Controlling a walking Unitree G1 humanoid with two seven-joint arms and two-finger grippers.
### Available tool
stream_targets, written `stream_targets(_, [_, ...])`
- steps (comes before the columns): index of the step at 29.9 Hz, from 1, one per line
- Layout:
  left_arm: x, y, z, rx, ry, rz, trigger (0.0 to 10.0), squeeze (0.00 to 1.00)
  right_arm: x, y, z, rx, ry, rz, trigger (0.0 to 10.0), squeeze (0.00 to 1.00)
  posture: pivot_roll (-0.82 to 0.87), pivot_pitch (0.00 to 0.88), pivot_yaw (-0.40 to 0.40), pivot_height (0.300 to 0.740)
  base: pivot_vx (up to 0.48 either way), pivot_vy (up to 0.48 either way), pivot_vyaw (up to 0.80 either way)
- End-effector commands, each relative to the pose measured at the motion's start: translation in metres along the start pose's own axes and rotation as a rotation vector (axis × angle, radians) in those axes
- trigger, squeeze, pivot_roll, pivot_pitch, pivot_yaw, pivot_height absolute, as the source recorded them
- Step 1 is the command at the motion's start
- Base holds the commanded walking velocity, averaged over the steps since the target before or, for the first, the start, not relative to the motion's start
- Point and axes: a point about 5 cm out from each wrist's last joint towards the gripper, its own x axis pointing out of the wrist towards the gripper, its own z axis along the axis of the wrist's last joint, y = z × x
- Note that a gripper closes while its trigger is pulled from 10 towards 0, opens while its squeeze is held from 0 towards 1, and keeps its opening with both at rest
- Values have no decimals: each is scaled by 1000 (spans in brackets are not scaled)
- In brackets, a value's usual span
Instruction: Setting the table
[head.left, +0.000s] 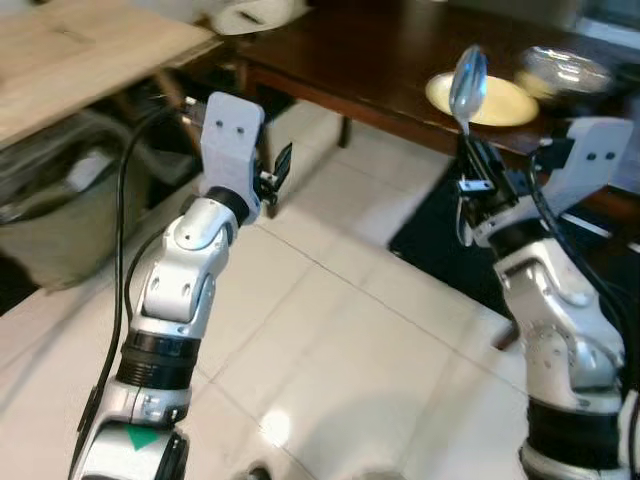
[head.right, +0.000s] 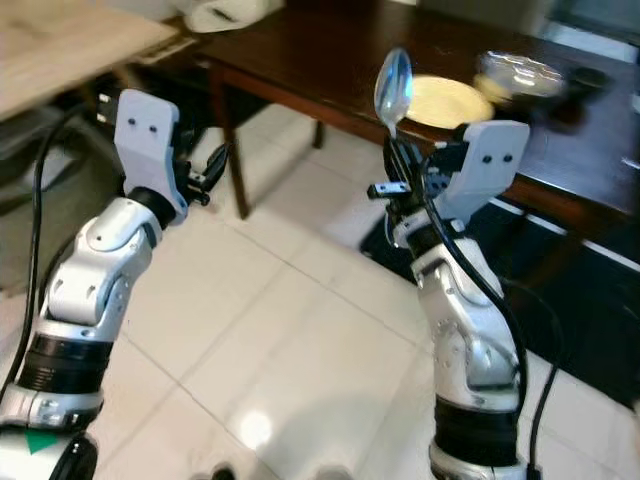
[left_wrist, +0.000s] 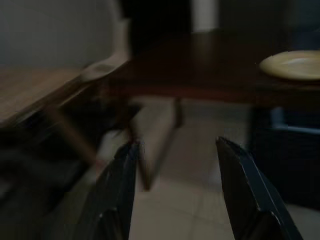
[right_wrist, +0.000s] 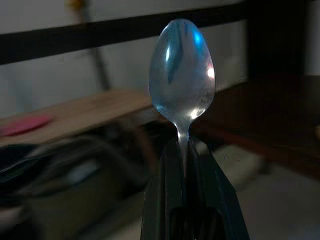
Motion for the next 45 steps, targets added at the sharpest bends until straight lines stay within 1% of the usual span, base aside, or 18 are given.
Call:
stream_targets(1, [0, -6, -3, 4, 7, -16, 10000, 8, -4, -8, 2, -17, -7, -30, 10000, 0, -207, 37, 72, 740, 480, 0, 769])
stream_targets(4, [-3, 0, -2, 31, -2, 13, 10000, 12, -2, -7, 1, -18, -3, -17, 10000, 0, -193, 35, 74, 740, 480, 0, 763])
stream_targets(6, [-8, 9, -2, 60, -12, 61, 10000, 12, 2, -4, -2, -13, 0, 7, 10000, 0, -175, 33, 68, 740, 480, 0, 756])
stream_targets(10, [-13, 15, -4, 64, -11, 95, 10000, 12, 8, -2, -3, -3, 2, 28, 10000, 0, -175, 33, 68, 740, 480, 0, 719])
stream_targets(11, [-17, 18, -5, 67, -8, 116, 10000, 12, 12, 1, -4, 4, 2, 42, 10000, 0, -157, 30, 50, 740, 480, 0, 688])
stream_targets(12, [-21, 22, -7, 68, -3, 145, 10000, 16, 17, 3, -5, 19, 3, 60, 10000, 0, -131, 25, 25, 740, 480, 0, 0])
stream_targets(13, [-21, 22, -7, 68, -3, 145, 10000, 16, 17, 3, -5, 19, 3, 60, 10000, 0, -131, 25, 25, 740, 480, 0, 0])
stream_targets(14, [-28, 28, -10, 74, 2, 189, 10000, 12, 25, 7, -5, 45, 3, 88, 10000, 0, -114, 23, 7, 740, 480, 0, 0])
stream_targets(15, [-30, 31, -10, 74, 3, 208, 10000, 12, 27, 8, -6, 57, 4, 101, 10000, 0, -114, 23, 7, 740, 480, 0, 0])
stream_targets(17, [-33, 33, -11, 77, 4, 225, 10000, 12, 30, 10, -6, 67, 4, 111, 10000, 0, -99, 20, -3, 740, 480, 0, 0])
stream_targets(18, [-37, 37, -12, 80, 5, 260, 10000, 8, 34, 12, -8, 81, 7, 133, 10000, 0, -87, 17, -10, 740, 480, 0, 0])
stream_targets(20, [-39, 38, -12, 81, 4, 269, 10000, 8, 35, 13, -9, 85, 7, 139, 10000, 0, -87, 17, -10, 740, 480, 0, 0])
stream_targets(21, [-40, 39, -12, 94, -1, 277, 10000, 8, 36, 14, -9, 104, 6, 144, 10000, 0, -80, 18, -10, 740, 480, 0, 0])
stream_targets(25, [-39, 38, -9, 111, -11, 277, 10000, 8, 38, 14, -11, 134, 5, 147, 10000, 0, -72, 20, -1, 740, 480, 0, 0])
stream_targets(28, [-39, 38, -8, 116, -15, 274, 10000, 8, 38, 14, -11, 135, 4, 147, 10000, 0, -73, 21, 5, 740, 480, 0, 0])
stream_targets(31, [-33, 38, -4, 125, -27, 264, 10000, 8, 38, 15, -13, 138, 0, 153, 10000, 0, -76, 22, 19, 740, 480, 0, 0])
stream_targets(37, [-30, 36, -1, 129, -38, 256, 10000, 8, 38, 15, -13, 134, -8, 155, 10000, 0, -83, 25, 28, 740, 480, 0, 0])
stream_targets(45, [-25, 34, 4, 146, -57, 246, 10000, 12, 39, 10, -11, 146, -27, 132, 10000, 0, -86, 25, 40, 740, 480, 0, 0])
